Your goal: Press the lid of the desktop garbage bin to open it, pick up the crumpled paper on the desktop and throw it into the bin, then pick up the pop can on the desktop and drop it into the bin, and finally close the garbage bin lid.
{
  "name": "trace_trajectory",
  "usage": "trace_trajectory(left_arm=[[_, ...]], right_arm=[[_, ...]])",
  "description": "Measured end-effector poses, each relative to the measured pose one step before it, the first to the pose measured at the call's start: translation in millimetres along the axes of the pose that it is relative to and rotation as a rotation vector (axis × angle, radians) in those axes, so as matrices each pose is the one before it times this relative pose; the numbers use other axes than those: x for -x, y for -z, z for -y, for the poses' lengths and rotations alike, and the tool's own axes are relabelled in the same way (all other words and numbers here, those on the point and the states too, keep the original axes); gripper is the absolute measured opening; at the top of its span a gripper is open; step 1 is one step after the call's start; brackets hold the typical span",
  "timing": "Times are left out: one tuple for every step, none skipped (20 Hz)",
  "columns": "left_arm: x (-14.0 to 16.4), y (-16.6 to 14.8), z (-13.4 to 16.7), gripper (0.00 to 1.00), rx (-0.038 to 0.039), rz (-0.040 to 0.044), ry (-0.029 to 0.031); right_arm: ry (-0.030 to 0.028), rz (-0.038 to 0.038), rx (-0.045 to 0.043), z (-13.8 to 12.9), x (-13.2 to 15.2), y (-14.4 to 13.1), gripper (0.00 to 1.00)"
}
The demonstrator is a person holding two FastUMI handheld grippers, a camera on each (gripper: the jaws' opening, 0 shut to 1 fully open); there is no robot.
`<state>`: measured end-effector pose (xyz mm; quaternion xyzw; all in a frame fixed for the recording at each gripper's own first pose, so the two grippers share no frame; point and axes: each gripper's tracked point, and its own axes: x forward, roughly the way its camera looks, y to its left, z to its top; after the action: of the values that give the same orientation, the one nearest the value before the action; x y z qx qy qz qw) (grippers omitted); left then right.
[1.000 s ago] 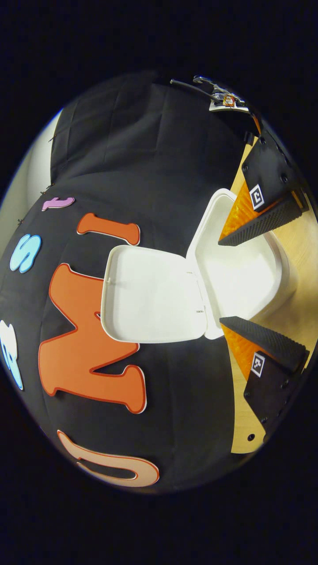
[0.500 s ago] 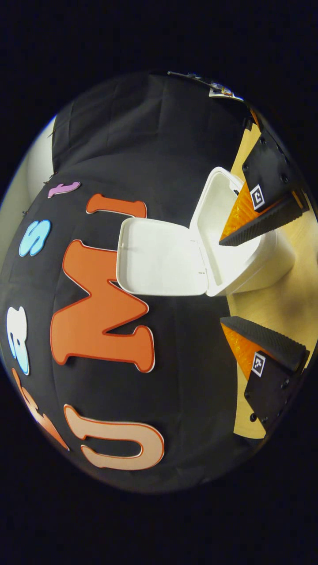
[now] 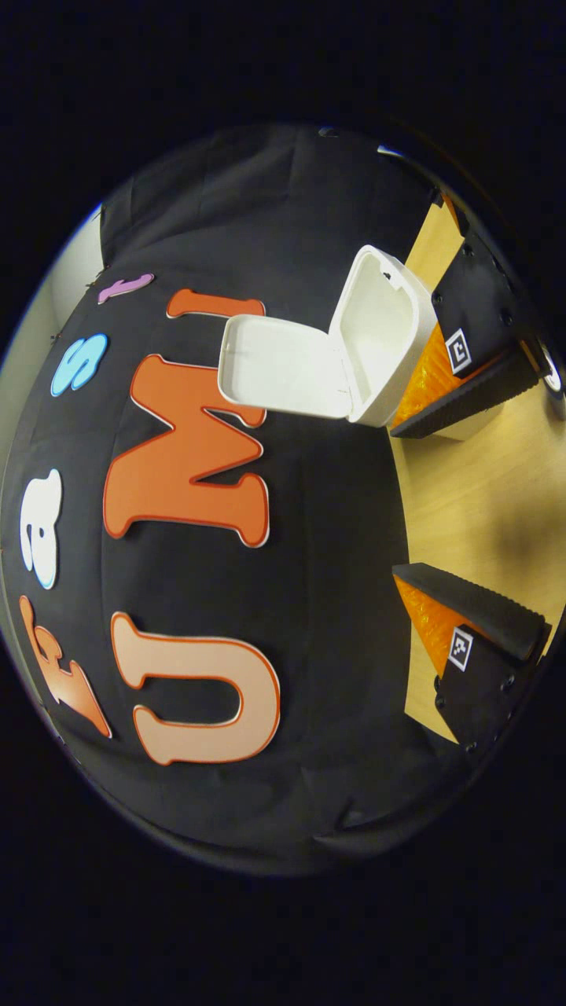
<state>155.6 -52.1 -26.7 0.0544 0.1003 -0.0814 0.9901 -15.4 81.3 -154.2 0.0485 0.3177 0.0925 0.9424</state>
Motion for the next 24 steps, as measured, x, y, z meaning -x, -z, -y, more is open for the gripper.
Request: trace_trajectory(left_arm=[[4.94,1.71,-12.06,1.0,0.00553,0.00203,-0.01737],[3.9,1.47,-10.89,1.0,0.0051,0.003,-0.01731],[4.87,2.42,-11.98,1.0,0.00522,0.00036,-0.01922],[3.0,2.5,-10.94,1.0,0.004,-0.00077,-0.02018],[3.96,1.35,-10.28,1.0,0.00349,0.00077,-0.01624],[1.74,-4.34,-3.59,1.0,0.00217,0.00391,-0.01515],[2.94,0.33,-9.3,1.0,0.0002,0.00341,-0.0134],[3.41,1.02,-8.9,1.0,-0.00265,0.00173,-0.01621],[2.44,1.09,-9.46,1.0,-0.00222,0.00255,-0.0124],[2.69,0.57,-7.42,1.0,-0.00141,0.00286,-0.00997],[1.9,1.26,-7.49,1.0,-0.00108,0.00238,-0.01049],[1.13,1.4,-6.87,1.0,-0.00112,0.00057,-0.01106],[1.05,2.32,-6.0,1.0,-0.0014,0.0011,-0.00842],[2.02,1.41,-6.03,1.0,0.00008,-0.00032,-0.00714],[1.45,2.57,-5.21,1.0,0.00012,-0.00139,-0.00828],[1.89,1.43,-4.23,1.0,0.00005,0.00126,-0.00767],[3.03,2.25,-5.93,1.0,0.00059,0.00203,-0.00915],[1.18,1.85,-4.61,1.0,0.00082,-0.00019,-0.00914],[2.66,3.88,-4.57,1.0,0.00099,-0.00329,-0.00747],[1.1,2.55,-4.56,1.0,0.0036,-0.00486,-0.00606],[1.73,2.67,-3.56,1.0,0.0036,-0.00207,-0.00611],[1.46,2.67,-3.37,1.0,0.00406,-0.00329,-0.0066],[1.94,2.67,-3.63,1.0,0.00343,-0.00181,-0.00675],[1.94,1.03,-4.24,1.0,0.0037,-0.00076,-0.00693]], right_arm=[[-0.01967,-0.00353,0.01784,-11.29,-3.99,-0.7,0.98],[-0.01733,-0.001,0.01544,-11.32,-3.41,-0.98,0.98],[-0.02092,-0.00328,0.0177,-11.36,-2.55,-0.9,0.98],[-0.02047,-0.00568,0.01971,-10.14,0.04,2.29,0.98],[-0.01756,-0.00761,0.0214,-10.17,-1.15,1.19,0.98],[-0.01532,-0.00919,0.02156,-8.72,-1.48,1.07,0.98],[-0.01738,-0.006,0.01987,-9.73,-3.13,0.52,0.98],[-0.01697,-0.00556,0.01763,-10.14,-4.95,2.01,0.98],[-0.01018,-0.00877,0.01693,-7.86,-5.35,1.29,0.98],[-0.00664,-0.01004,0.01752,-7.16,-4.61,2.36,0.98],[-0.00088,-0.01201,0.02017,-4.15,-6.72,2.69,0.98],[0.00527,-0.01437,0.0224,-4.96,-4.06,5.66,0.98],[0.00212,-0.01295,0.02213,-3.73,-4.38,4.05,0.99],[0.00229,-0.01489,0.0213,-2.31,-4.99,4.07,0.98],[0.00266,-0.01833,0.01833,-1.3,-4.87,5.9,0.99],[-0.00004,-0.01767,0.01612,-1.56,-5.41,8.11,0.99],[0.00042,-0.01926,0.01251,-1.01,-5.65,6.96,0.99],[0.00044,-0.02417,0.00605,0.93,-6.69,7.72,0.99],[-0.00271,-0.02104,0.00198,0.29,-5.11,6.73,0.99],[-0.00146,-0.01335,-0.00016,-0.69,-4.63,5.71,0.99],[0.00158,-0.01222,0.0051,0.34,-5.59,4.34,0.99],[0.00676,-0.01074,0.00848,0.01,-2.27,4.28,0.99],[0.00548,-0.01114,0.00895,0.92,-2.64,4.45,0.99],[-0.00185,-0.01173,0.00233,-1.26,-4.44,5.67,0.99]])
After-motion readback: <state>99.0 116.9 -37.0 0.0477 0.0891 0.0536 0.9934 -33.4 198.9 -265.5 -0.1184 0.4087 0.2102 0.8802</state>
